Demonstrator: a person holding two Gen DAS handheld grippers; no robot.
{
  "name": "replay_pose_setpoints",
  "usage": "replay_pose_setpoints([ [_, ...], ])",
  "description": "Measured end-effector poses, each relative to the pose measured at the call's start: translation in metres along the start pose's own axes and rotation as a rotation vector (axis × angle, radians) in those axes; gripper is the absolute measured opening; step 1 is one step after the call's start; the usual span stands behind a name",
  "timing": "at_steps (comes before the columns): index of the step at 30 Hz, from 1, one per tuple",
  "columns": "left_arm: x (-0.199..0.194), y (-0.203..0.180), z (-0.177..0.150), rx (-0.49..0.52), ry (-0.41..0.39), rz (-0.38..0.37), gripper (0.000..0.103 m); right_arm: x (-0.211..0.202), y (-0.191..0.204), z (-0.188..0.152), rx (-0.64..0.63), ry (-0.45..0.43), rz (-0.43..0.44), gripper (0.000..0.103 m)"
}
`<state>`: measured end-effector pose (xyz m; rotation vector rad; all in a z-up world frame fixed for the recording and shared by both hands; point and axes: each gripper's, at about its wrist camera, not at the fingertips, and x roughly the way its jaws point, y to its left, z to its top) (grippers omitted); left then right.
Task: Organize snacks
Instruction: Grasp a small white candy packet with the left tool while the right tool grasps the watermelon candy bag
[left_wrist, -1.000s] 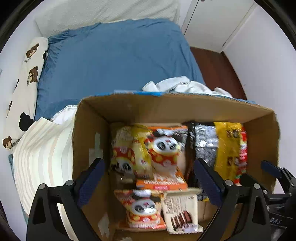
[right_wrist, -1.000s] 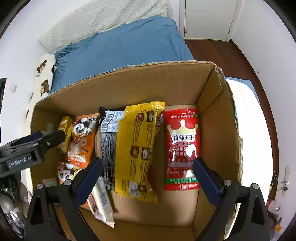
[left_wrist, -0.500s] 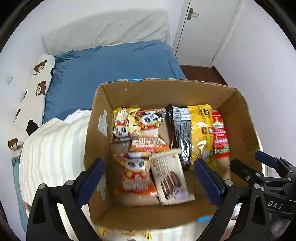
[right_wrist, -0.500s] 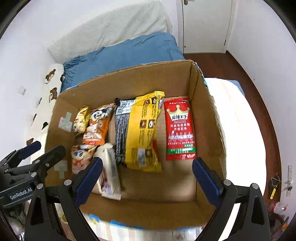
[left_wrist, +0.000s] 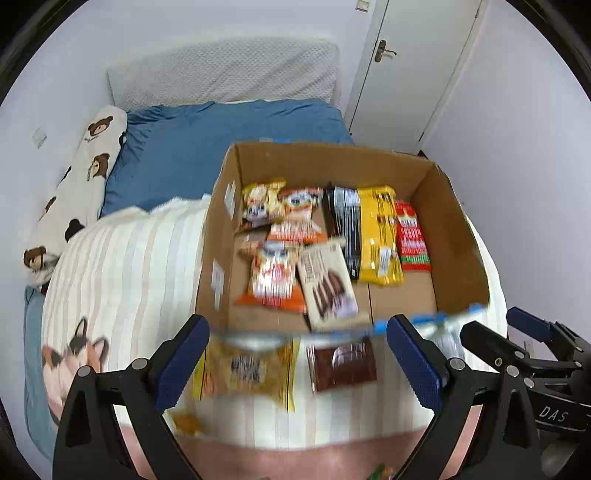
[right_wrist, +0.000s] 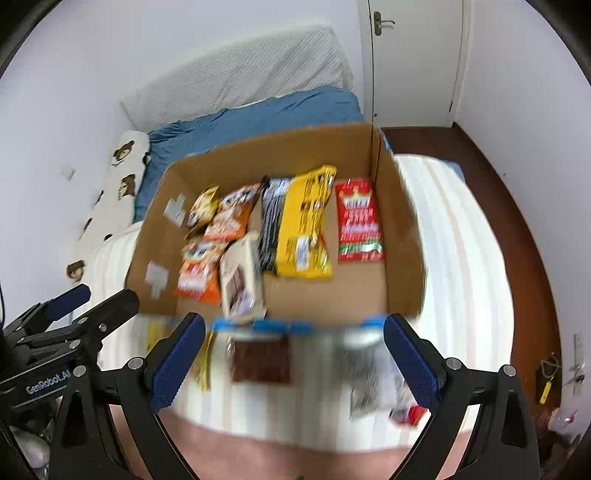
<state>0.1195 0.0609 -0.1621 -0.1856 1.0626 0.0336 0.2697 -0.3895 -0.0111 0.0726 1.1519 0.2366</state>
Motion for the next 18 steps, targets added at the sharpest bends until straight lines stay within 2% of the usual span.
replay_pose_setpoints([
  [3, -0.008, -0.002, -0.034, 0.007, 0.027, 0.013, 0.099, -0.001, -0.002, -0.038, -0.008, 0.055, 0.028, 0.099],
  [6, -0.006, -0.006, -0.077, 0.031, 0.078, 0.051, 0.099, 0.012, -0.003, -0.085, -0.05, 0.169, 0.047, 0.099],
  [11, 0.018, -0.001, -0.159, 0.031, 0.231, 0.077, 0.099, 0.046, -0.001, -0.168, -0.202, 0.369, 0.0, 0.099],
  [15, 0.042, 0.004, -0.214, 0.017, 0.339, 0.107, 0.099, 0.071, -0.005, -0.209, -0.287, 0.477, -0.031, 0.099],
  [18, 0.053, 0.009, -0.236, -0.007, 0.387, 0.116, 0.099, 0.086, -0.006, -0.232, -0.338, 0.533, -0.052, 0.099],
])
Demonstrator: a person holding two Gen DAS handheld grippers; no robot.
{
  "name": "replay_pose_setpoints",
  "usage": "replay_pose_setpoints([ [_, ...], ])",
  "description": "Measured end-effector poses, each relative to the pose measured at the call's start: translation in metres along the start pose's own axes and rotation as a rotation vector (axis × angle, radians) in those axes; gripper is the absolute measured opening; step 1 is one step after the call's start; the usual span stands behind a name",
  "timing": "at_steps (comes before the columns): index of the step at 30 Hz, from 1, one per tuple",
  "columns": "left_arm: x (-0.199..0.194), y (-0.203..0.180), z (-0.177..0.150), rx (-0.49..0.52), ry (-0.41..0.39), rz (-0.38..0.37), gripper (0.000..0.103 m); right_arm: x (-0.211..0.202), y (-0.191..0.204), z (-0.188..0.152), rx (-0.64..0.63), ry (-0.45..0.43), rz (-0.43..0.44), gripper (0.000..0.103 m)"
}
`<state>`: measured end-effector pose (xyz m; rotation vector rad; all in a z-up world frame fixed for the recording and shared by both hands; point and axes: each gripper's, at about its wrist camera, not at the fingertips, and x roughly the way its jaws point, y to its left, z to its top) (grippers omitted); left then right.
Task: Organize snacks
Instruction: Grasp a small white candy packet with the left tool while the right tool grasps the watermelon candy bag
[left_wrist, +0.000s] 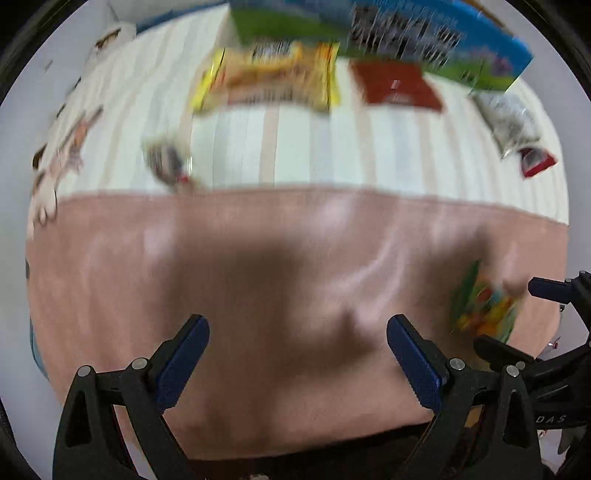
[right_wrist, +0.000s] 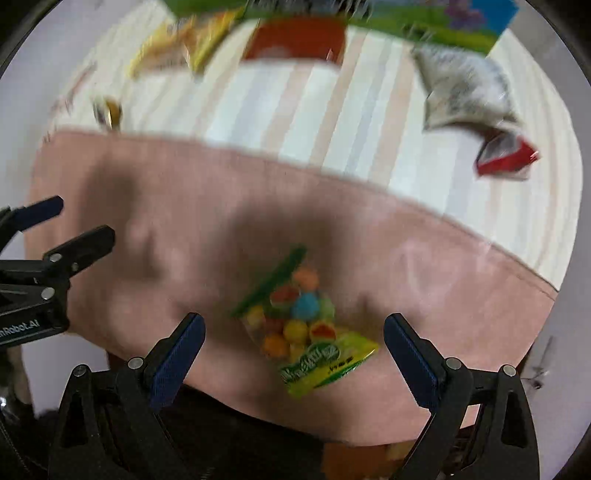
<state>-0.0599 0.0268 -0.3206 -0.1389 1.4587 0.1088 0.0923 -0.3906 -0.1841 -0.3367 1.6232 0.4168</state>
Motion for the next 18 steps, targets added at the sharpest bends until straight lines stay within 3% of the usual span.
replay_pose_setpoints([
  [3, 0.006, 0.006, -0.006, -0.029, 0.014, 0.001, 0.099, 0.018, 0.004, -0.009, -0.034, 0.044, -0.018, 0.095],
  [6, 0.006, 0.018, -0.007, -0.067, 0.015, -0.002, 0.099, 0.031, -0.002, -0.016, -0.008, 0.066, -0.024, 0.06],
  [11, -0.002, 0.048, 0.008, -0.154, -0.007, -0.006, 0.099, 0.028, -0.027, -0.017, 0.158, 0.019, 0.059, 0.053],
  [18, -0.012, 0.103, 0.046, -0.311, -0.05, -0.022, 0.099, 0.014, -0.064, 0.001, 0.496, -0.094, 0.262, 0.053],
])
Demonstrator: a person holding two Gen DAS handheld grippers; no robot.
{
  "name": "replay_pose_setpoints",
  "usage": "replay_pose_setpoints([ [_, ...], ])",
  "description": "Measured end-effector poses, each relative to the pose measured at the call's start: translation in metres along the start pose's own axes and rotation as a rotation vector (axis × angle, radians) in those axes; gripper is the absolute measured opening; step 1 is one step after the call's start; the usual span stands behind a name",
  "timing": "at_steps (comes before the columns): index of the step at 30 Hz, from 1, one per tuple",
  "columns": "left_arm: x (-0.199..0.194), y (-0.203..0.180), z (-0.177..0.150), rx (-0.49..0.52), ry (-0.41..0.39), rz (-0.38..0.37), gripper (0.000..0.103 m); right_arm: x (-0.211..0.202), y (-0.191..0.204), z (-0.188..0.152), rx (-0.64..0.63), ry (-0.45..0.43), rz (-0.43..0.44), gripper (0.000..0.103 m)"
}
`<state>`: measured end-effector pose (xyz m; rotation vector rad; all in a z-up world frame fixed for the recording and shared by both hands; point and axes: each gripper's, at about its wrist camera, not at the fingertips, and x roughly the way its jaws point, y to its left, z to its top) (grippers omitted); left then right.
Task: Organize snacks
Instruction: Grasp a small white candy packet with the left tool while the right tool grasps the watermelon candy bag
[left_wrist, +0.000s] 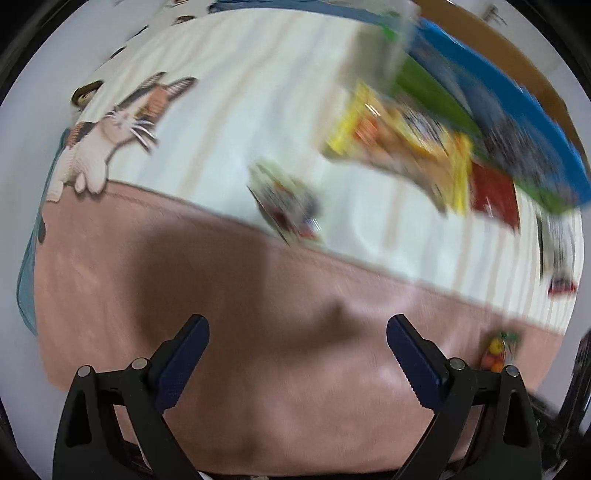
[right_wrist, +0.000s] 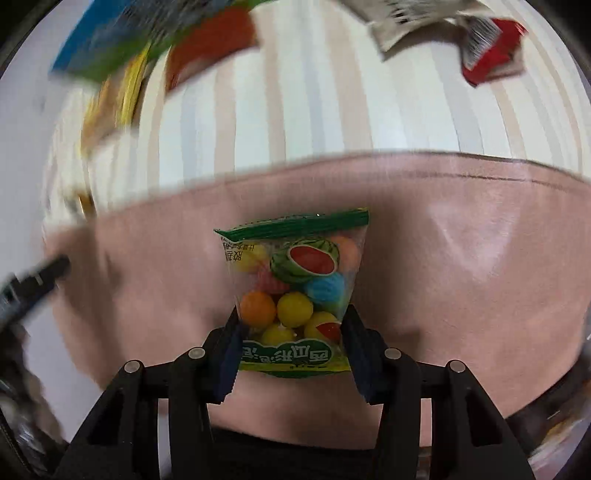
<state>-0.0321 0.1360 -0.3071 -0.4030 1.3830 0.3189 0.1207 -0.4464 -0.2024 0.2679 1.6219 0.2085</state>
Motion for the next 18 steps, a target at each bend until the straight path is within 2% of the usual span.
replay_pose_setpoints([
  [1, -0.001, 0.005, 0.008, -0.022, -0.002, -0.009, 0.099, 0.001, 0.0, 0.005, 0.022, 0.008, 0.015, 0.054],
  [4, 0.002, 0.024, 0.029, -0.11, 0.016, -0.068, 0.099, 0.004, 0.003, 0.008, 0.042, 0.045, 0.045, 0.076],
  [8, 0.018, 0.041, 0.056, -0.204, 0.073, -0.179, 0.099, 0.004, 0.003, 0.012, 0.044, 0.046, 0.024, 0.078],
  [13, 0.051, 0.044, 0.078, -0.291, 0.166, -0.272, 0.098, 0.011, 0.01, 0.023, 0.064, 0.052, 0.002, 0.079],
  [14, 0.056, 0.045, 0.082, -0.3, 0.17, -0.275, 0.096, 0.013, 0.012, 0.025, 0.066, 0.051, -0.002, 0.079],
  [16, 0.058, 0.043, 0.082, -0.292, 0.161, -0.236, 0.07, 0.017, 0.019, 0.03, 0.062, 0.048, -0.015, 0.077],
  [17, 0.059, 0.042, 0.081, -0.273, 0.147, -0.219, 0.062, 0.019, 0.022, 0.031, 0.059, 0.045, -0.024, 0.074],
  [18, 0.058, 0.04, 0.079, -0.252, 0.139, -0.206, 0.049, 0.02, 0.024, 0.03, 0.052, 0.042, -0.04, 0.07],
])
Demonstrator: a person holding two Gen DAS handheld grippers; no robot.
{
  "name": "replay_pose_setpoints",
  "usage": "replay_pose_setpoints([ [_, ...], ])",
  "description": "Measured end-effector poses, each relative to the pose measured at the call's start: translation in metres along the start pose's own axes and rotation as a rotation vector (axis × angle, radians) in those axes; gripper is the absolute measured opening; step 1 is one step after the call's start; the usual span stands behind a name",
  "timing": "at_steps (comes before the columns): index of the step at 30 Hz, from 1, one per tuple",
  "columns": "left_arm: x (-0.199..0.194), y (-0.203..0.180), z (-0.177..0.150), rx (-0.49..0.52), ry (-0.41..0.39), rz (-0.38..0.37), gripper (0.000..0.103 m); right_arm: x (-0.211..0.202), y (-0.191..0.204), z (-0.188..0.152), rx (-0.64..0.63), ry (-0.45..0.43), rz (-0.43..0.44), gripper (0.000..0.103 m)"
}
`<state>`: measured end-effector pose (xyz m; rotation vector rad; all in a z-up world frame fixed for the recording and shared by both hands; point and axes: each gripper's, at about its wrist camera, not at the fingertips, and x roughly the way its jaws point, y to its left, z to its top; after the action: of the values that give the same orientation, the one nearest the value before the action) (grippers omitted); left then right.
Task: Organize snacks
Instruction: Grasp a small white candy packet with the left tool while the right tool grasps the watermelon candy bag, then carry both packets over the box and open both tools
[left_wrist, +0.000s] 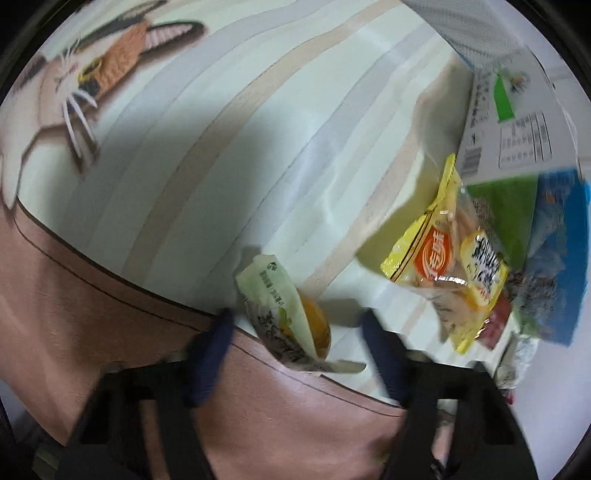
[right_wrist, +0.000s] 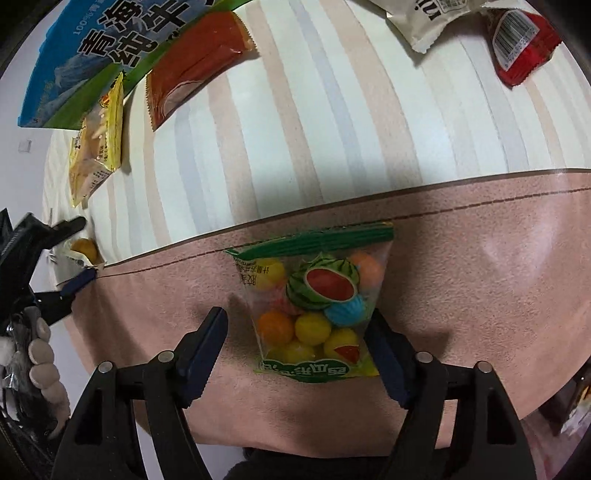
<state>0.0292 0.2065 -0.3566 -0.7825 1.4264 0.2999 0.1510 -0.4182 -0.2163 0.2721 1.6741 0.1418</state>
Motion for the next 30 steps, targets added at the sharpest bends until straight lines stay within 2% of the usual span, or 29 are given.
replay_pose_setpoints([
  [1, 0.0, 0.0, -0.004, 0.027, -0.004, 0.012, 0.039, 0.005, 0.009, -0.001, -0.009, -0.004, -0.017, 0.065],
  [4, 0.001, 0.002, -0.015, 0.073, -0.01, 0.025, 0.032, 0.003, 0.008, -0.006, -0.044, -0.023, -0.043, 0.054],
  [7, 0.002, 0.0, -0.031, 0.121, -0.012, 0.045, 0.032, -0.001, 0.003, -0.014, -0.062, -0.032, -0.036, 0.052],
  [9, 0.009, -0.015, -0.046, 0.175, -0.004, 0.065, 0.032, -0.002, 0.003, -0.019, -0.075, -0.028, -0.034, 0.051],
  [15, 0.027, -0.049, -0.124, 0.375, 0.107, 0.06, 0.032, -0.001, -0.003, -0.044, -0.133, -0.002, -0.051, 0.051],
  [19, 0.04, -0.06, -0.148, 0.465, 0.121, 0.084, 0.034, 0.0, -0.004, -0.055, -0.166, 0.005, -0.063, 0.052],
  [21, 0.045, -0.061, -0.147, 0.458, 0.134, 0.066, 0.038, 0.003, -0.004, -0.056, -0.146, 0.006, -0.05, 0.054],
  [25, 0.048, -0.045, -0.123, 0.359, 0.183, -0.019, 0.045, 0.008, -0.003, -0.055, -0.128, 0.014, -0.045, 0.06],
  [30, 0.047, -0.033, -0.114, 0.299, 0.192, -0.047, 0.044, 0.024, 0.012, -0.041, -0.126, 0.004, -0.056, 0.06],
])
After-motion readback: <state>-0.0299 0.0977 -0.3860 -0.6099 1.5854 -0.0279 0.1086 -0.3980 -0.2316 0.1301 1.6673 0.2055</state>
